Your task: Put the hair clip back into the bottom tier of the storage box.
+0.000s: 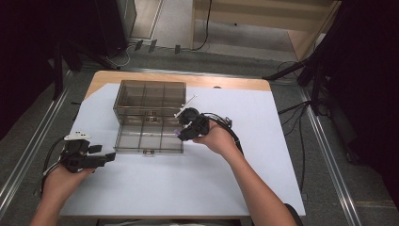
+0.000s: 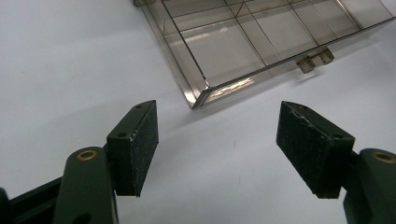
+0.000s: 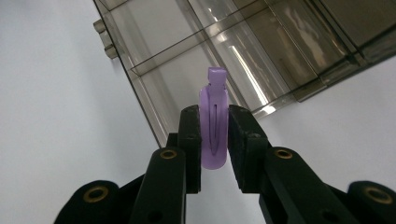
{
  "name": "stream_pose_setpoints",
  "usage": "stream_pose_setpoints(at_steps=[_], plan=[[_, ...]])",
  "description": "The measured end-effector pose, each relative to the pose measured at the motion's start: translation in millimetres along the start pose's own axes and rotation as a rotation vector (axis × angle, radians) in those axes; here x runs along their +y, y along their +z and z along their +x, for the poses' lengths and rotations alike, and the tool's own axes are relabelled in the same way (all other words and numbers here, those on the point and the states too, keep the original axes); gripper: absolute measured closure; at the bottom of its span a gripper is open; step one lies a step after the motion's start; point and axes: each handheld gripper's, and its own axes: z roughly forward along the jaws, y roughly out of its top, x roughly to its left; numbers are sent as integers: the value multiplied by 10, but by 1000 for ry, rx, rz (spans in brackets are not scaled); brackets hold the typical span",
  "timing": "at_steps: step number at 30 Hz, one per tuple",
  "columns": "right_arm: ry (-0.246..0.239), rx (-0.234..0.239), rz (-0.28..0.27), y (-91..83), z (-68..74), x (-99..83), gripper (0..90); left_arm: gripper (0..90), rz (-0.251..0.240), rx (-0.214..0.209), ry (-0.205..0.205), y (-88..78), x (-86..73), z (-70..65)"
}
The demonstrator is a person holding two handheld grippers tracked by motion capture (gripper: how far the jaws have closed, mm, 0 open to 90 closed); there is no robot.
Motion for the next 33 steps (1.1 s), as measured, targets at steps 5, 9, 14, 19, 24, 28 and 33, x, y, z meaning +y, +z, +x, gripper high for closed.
stream_pose_setpoints(at_steps=[5,9,14,19,24,28,33], plan=[[-1,4,3,31,9,20,775,308,-1,0,4,-11,3,9],[1,12,2,62,25,57,775,308,-4,-7,0,-1,14,9],[-6,17,13,130,52,114,775,308,-7,-5,-2,6,20,16],[-11,20,24,190,55,154,775,309,-6,-7,-2,6,19,17],[-14,27,27,236,53,165,775,309,-7,-5,0,4,19,4],[-20,23,40,266,48,164,775,309,0,-3,9,9,19,-1],[-28,23,55,325,42,159,775,309,1,-7,2,21,12,-5]])
